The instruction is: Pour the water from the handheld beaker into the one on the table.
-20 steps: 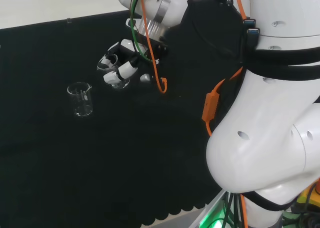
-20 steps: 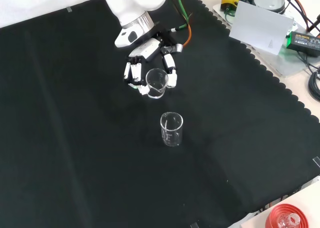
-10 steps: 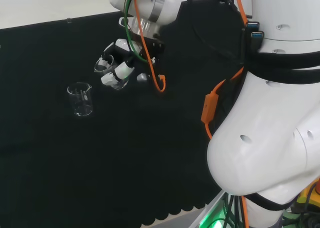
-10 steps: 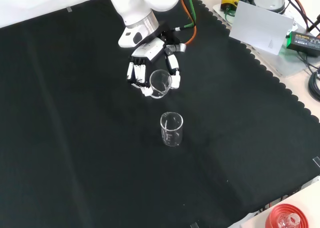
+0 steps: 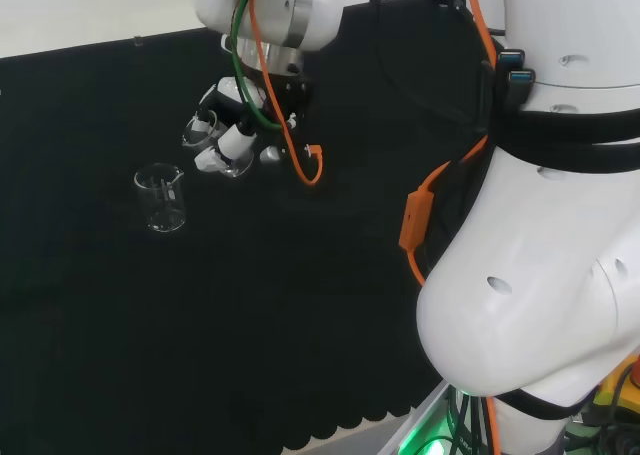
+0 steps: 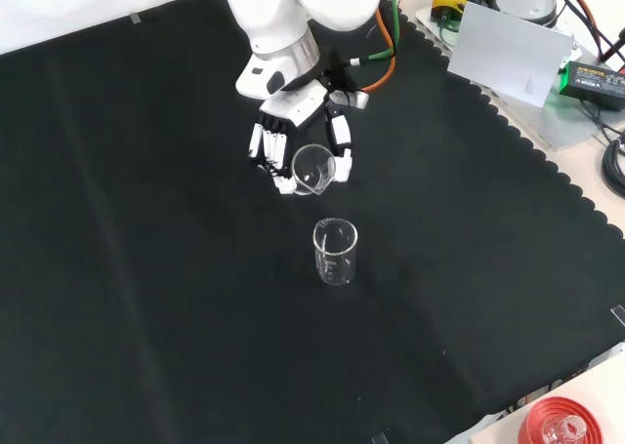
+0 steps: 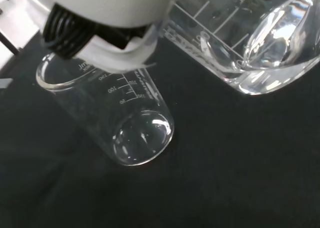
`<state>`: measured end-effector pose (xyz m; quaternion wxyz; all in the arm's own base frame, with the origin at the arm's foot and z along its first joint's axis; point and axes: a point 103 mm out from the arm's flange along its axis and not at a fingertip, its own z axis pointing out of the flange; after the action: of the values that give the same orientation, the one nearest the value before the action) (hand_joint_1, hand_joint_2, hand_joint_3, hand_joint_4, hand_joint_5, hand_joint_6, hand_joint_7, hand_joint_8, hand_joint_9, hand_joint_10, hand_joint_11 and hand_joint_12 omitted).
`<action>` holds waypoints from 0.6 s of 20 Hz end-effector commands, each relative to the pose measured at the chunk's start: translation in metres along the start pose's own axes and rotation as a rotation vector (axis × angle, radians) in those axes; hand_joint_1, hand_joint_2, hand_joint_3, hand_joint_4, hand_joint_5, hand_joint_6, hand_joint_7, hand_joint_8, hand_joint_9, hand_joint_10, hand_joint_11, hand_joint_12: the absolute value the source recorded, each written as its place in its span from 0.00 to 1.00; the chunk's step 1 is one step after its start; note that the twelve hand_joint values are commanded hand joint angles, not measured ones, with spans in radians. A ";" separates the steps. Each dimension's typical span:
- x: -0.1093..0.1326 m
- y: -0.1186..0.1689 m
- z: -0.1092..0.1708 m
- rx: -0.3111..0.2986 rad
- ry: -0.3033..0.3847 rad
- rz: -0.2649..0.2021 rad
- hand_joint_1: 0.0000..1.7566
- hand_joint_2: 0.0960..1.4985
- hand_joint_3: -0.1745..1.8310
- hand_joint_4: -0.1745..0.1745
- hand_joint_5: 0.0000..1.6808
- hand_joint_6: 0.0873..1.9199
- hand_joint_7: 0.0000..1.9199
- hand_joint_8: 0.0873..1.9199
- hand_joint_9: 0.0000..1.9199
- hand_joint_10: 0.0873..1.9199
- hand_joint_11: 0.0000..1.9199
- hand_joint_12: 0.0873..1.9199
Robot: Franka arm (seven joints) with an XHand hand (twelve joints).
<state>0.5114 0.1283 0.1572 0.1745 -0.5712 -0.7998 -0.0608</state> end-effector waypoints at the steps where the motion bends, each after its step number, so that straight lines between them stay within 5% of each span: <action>1: 0.009 0.010 0.000 0.002 -0.058 0.002 0.67 0.39 0.39 0.67 0.83 0.18 0.74 0.05 0.61 0.13 0.35 0.60; 12: 0.016 0.016 0.000 0.031 -0.152 0.020 0.67 0.39 0.39 0.66 0.83 0.18 0.74 0.05 0.62 0.13 0.36 0.60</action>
<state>0.5207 0.1443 0.1606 0.1332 -0.5794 -0.8039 -0.0185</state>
